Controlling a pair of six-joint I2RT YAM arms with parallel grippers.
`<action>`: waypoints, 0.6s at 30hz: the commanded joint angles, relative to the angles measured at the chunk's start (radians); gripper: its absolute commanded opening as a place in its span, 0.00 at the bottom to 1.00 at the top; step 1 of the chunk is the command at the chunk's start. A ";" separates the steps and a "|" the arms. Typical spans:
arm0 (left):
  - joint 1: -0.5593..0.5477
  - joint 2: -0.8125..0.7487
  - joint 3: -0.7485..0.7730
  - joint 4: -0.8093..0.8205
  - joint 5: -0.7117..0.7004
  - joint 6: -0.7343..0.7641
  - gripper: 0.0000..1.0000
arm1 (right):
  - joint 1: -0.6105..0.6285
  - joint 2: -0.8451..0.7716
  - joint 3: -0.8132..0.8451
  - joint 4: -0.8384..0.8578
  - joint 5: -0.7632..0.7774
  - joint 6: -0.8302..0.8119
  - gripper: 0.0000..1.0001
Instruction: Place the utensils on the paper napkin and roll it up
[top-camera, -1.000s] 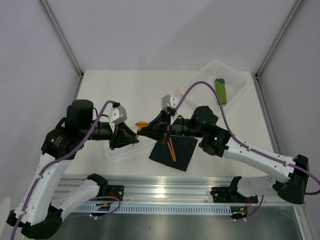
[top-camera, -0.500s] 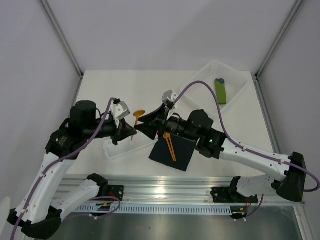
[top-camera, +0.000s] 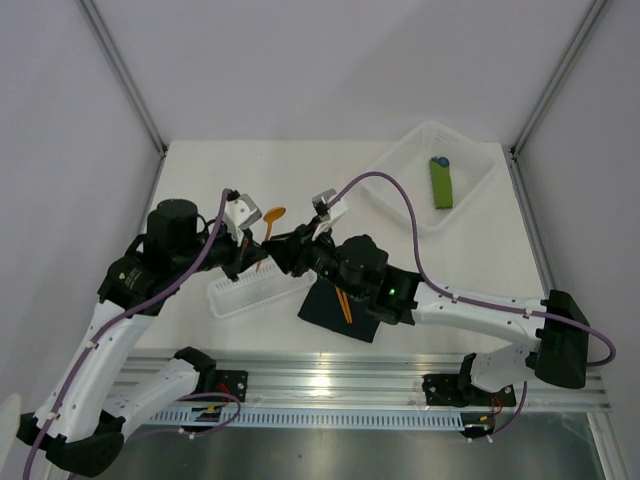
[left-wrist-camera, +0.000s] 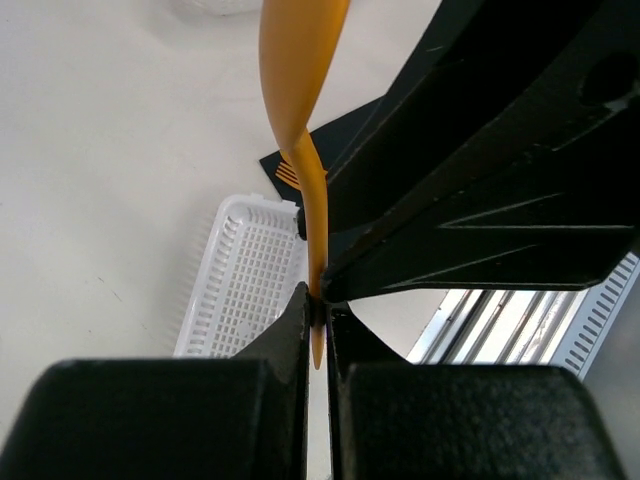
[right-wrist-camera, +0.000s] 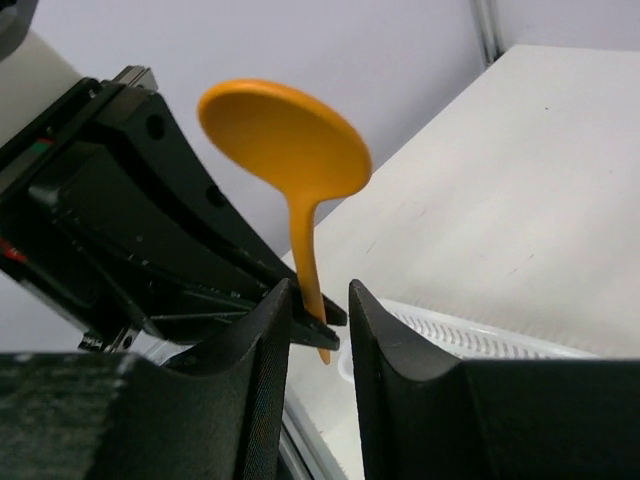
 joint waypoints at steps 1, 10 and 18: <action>-0.004 -0.012 -0.007 0.031 0.015 -0.023 0.01 | 0.010 0.017 0.062 0.031 0.091 0.038 0.32; -0.004 -0.015 -0.014 0.034 0.009 -0.024 0.01 | 0.010 0.061 0.131 0.003 0.073 0.060 0.18; -0.004 -0.010 -0.011 0.029 -0.012 -0.010 0.16 | -0.013 0.046 0.150 -0.115 0.102 0.101 0.00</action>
